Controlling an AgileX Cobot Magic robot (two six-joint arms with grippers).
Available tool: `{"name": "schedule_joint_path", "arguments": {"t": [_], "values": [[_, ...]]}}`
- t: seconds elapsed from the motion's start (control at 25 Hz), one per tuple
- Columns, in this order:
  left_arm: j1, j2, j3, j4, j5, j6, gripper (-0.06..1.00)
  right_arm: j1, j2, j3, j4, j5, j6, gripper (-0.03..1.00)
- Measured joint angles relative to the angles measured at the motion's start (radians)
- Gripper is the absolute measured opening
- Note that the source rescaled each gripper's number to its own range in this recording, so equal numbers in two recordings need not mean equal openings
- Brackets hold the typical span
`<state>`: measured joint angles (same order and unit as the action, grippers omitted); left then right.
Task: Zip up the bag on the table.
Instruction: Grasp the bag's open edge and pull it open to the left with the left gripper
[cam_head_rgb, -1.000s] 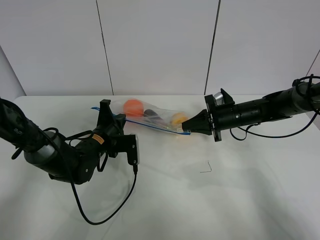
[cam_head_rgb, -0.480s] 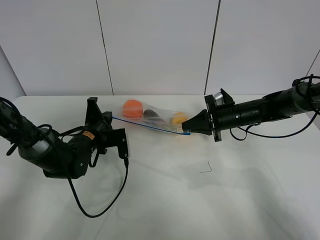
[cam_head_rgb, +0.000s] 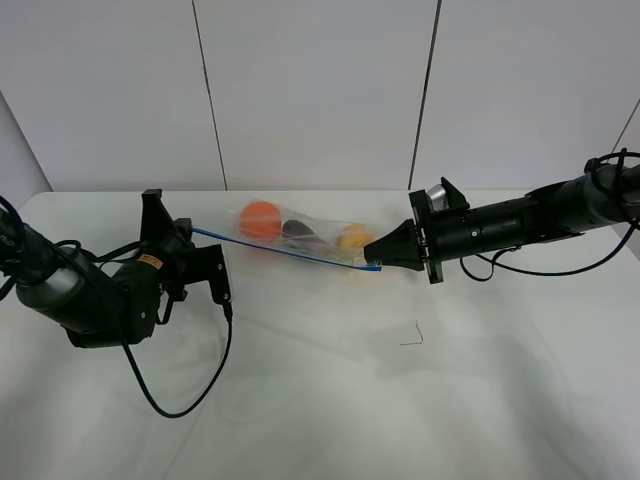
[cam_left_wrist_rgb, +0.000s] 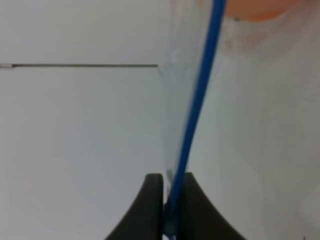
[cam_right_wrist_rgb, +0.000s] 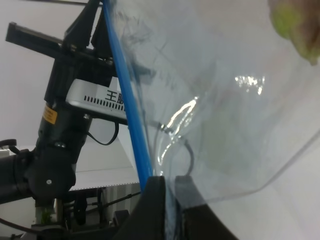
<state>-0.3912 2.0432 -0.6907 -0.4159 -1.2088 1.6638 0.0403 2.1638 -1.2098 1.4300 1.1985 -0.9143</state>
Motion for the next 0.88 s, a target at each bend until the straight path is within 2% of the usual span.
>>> {"name": "schedule_joint_path", "arguments": {"t": [0.32, 0.4, 0.48, 0.6, 0.64, 0.72, 0.88], "values": [[0.007, 0.000, 0.000, 0.001, 0.000, 0.001, 0.02, 0.000, 0.000, 0.000, -0.002, 0.000, 0.000, 0.00], [0.009, 0.000, 0.000, -0.006, 0.000, 0.001, 0.10, 0.000, 0.000, 0.000, -0.007, 0.001, 0.000, 0.00], [0.013, 0.000, 0.000, -0.017, 0.000, 0.003, 0.25, 0.000, 0.000, 0.000, -0.014, 0.002, 0.000, 0.00], [0.026, 0.000, 0.000, -0.021, 0.000, 0.003, 0.54, 0.000, 0.000, 0.000, -0.015, 0.002, 0.000, 0.00], [0.033, 0.000, 0.000, -0.021, 0.000, 0.003, 0.60, 0.000, 0.000, 0.000, -0.015, 0.002, 0.001, 0.00], [0.049, 0.000, 0.000, -0.021, 0.000, 0.003, 0.67, 0.000, 0.000, 0.000, -0.016, 0.002, 0.002, 0.00], [0.090, 0.000, 0.000, -0.022, 0.000, 0.003, 0.71, 0.000, 0.000, 0.000, -0.018, 0.003, 0.008, 0.00]]}}
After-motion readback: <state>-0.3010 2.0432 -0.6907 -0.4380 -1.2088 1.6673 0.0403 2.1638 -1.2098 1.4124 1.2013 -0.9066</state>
